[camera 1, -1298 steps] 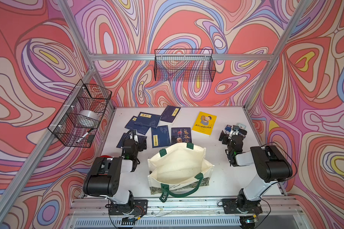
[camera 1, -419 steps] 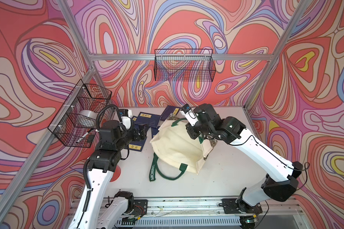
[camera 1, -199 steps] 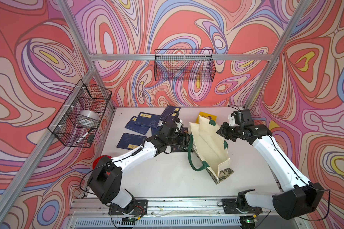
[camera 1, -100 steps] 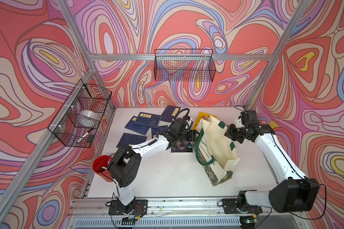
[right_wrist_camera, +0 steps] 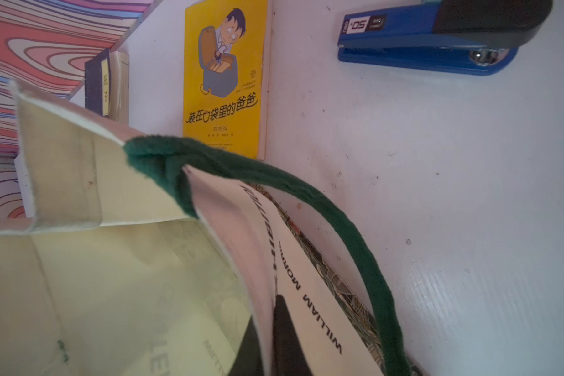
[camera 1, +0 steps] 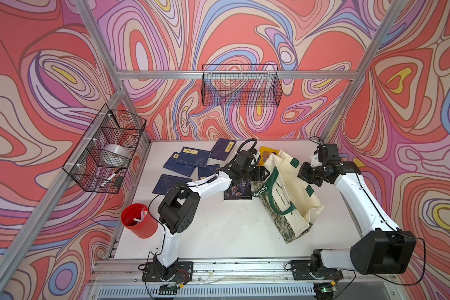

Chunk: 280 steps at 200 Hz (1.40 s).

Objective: Put the books into the canvas bag
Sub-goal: Place the canvas bag at the center of the board, then move the book to the center of the board.

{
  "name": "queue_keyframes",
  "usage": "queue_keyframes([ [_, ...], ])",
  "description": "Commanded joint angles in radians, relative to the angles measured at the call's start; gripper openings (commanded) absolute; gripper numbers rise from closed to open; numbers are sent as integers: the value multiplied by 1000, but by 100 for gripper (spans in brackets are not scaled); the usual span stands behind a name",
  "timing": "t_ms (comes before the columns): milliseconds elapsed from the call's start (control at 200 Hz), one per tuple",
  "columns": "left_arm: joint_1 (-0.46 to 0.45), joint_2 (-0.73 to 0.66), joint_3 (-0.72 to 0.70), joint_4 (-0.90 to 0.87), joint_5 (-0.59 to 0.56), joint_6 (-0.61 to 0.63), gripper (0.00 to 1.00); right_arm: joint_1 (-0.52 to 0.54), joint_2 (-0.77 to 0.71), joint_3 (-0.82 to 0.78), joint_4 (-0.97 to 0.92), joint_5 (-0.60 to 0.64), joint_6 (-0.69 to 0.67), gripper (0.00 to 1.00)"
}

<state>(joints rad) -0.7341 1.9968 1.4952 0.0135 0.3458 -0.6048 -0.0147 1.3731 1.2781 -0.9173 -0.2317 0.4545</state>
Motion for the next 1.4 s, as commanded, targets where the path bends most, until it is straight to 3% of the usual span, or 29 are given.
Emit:
queue_keyframes([
  [0,0,-55,-32,-37,-45,31,67,-4,7,64,49,-70,-58,43],
  [110,30,-141,-108,-31,-72,46,69,-4,-18,129,20,-42,-88,57],
  [351,101,-287,-118,-201,-124,160,75,47,-20,315,-60,64,-105,57],
  [551,198,-338,-144,-270,-165,179,75,398,98,484,-34,360,-96,56],
  [721,223,-213,-122,-343,-183,208,58,637,308,575,-7,507,-63,55],
  [826,223,-116,-119,-362,-186,203,49,702,384,546,43,512,3,53],
  [1032,223,-53,-235,-285,-191,145,47,717,443,293,192,439,161,37],
  [1137,223,-63,-295,-229,-178,104,46,717,486,214,230,446,193,35],
  [1397,232,-134,-430,-149,-138,-15,51,704,634,189,267,448,244,57],
])
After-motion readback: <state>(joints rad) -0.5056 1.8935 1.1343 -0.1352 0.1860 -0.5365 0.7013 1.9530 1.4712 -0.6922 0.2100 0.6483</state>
